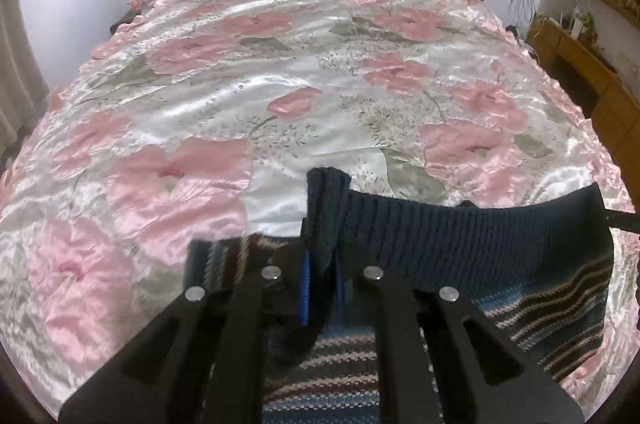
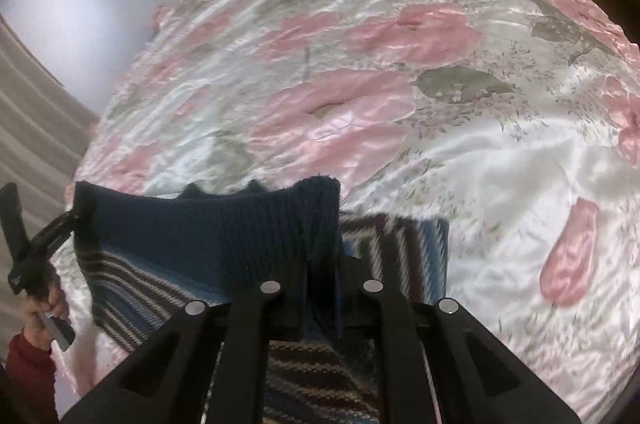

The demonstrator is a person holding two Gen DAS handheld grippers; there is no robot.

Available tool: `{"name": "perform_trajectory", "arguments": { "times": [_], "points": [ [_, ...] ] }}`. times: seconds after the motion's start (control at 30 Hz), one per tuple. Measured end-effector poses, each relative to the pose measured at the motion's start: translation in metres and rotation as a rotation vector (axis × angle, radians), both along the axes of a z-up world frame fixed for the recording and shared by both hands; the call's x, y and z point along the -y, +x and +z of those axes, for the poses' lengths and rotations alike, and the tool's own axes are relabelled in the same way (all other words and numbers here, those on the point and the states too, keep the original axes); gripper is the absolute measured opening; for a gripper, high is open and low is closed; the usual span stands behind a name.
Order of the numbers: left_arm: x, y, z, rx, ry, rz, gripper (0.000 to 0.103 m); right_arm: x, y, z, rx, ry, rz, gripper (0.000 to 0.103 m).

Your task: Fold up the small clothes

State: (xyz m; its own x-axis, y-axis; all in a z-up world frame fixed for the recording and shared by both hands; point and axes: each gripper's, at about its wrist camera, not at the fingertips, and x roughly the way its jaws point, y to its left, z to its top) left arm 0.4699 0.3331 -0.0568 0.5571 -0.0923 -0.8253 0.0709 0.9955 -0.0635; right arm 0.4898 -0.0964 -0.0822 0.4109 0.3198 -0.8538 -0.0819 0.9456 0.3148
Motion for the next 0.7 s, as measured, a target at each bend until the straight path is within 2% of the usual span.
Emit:
{"name": "perform_trajectory", "arguments": {
  "times": [0.3,0.4,0.43,0.47,0.5,0.57,0.63,0.7],
  "points": [
    [0.001,0.027,-0.08,-0.142,0.082,0.028,0.009,-0.005,0.031,-0.075,-0.1,-0.071,-0.048,0.011],
    [0.0,0.026,-0.09,-0.163,0.087,0.03,0.013,-0.002,0.028,-0.08,-0.099,-0.054,-0.065,0.012],
    [-0.002,0.024,-0.088,-0.16,0.081,0.033,0.015,0.0,0.026,-0.077,-0.096,-0.051,-0.067,0.022],
    [-0.004,0.021,-0.083,-0.159,0.069,0.038,0.02,0.003,0.024,-0.071,-0.091,-0.062,-0.077,0.034],
    [-0.007,0.017,-0.077,-0.157,0.06,0.041,0.026,0.006,0.02,-0.065,-0.084,-0.066,-0.083,0.038],
    [-0.017,0.006,-0.063,-0.148,0.033,0.048,0.035,0.012,0.007,-0.048,-0.073,-0.056,-0.072,0.052],
    [-0.028,-0.009,-0.051,-0.155,0.027,0.057,0.036,0.019,-0.012,-0.031,-0.062,-0.05,-0.055,0.059],
    [-0.04,-0.034,-0.04,-0.155,0.023,0.059,0.04,0.026,-0.039,-0.015,-0.051,-0.035,-0.02,0.059]
  ]
}}
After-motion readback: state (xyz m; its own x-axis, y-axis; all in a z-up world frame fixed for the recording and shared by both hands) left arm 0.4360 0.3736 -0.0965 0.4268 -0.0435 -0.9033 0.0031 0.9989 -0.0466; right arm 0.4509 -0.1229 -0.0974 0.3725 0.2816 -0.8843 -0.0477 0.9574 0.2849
